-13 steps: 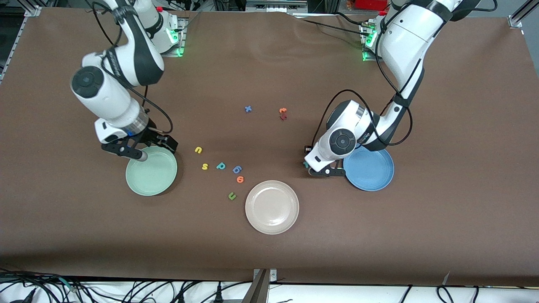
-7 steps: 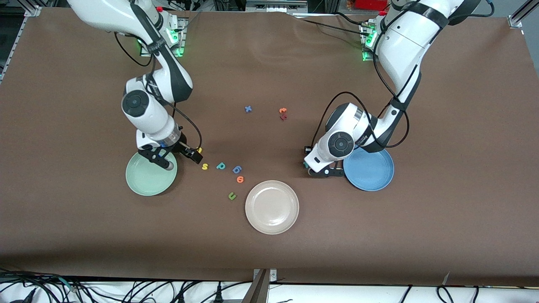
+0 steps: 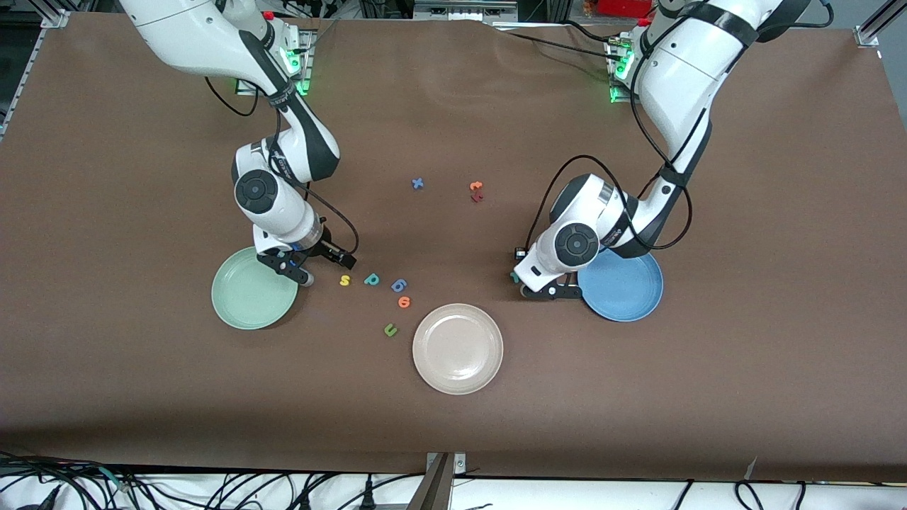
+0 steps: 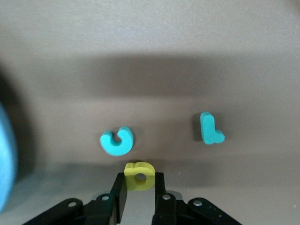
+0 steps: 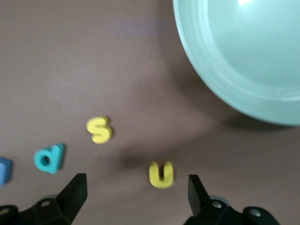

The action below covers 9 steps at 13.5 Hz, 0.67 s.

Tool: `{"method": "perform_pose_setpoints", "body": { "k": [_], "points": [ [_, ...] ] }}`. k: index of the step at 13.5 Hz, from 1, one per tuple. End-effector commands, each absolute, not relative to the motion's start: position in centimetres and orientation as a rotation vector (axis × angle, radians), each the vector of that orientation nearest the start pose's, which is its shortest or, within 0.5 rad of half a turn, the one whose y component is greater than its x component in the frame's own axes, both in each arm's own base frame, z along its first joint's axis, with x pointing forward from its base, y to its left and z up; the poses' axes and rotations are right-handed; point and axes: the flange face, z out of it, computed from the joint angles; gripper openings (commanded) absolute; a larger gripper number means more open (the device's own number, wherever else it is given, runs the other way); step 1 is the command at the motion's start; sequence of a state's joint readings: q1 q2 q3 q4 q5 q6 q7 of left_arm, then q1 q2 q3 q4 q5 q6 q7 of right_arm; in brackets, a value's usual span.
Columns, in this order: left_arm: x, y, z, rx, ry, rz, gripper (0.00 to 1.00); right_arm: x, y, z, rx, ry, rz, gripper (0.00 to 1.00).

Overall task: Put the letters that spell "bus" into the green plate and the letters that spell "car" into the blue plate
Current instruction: 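Grasp the yellow letter with the left gripper while the right gripper descends, then place the yellow letter on the blue plate with the left gripper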

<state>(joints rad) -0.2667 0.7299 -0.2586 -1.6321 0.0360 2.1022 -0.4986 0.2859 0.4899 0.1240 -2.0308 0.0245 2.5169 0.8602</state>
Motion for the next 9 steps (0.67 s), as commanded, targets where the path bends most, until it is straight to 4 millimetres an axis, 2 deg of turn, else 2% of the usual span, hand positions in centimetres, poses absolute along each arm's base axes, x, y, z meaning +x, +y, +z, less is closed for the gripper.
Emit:
{"method": "perform_pose_setpoints", "body": {
  "k": [1,2,4,7,9],
  "points": [
    [58.3,-30.3,24.9,-3.079,0.019,0.419,0.10,54.5,24.2,20.3,-3.007,0.769,0.136,0.87],
    [58.4,-29.7,26.3,-3.071,0.016,0.413,0.09,54.4,24.1,20.2,-3.006,0.793,0.147,0.86],
    [59.6,-26.4,27.3,-3.068,0.096,0.436,0.10,54.3,24.1,19.6,-3.001,0.829,0.160,0.81],
    [62.5,-18.4,27.2,-3.107,0.274,0.452,0.11,54.3,24.0,19.5,-3.000,0.837,0.162,0.77],
    [63.3,-15.1,25.6,-3.119,0.391,0.486,0.13,54.5,23.9,19.0,-2.999,0.842,0.164,0.77]
  ]
}}
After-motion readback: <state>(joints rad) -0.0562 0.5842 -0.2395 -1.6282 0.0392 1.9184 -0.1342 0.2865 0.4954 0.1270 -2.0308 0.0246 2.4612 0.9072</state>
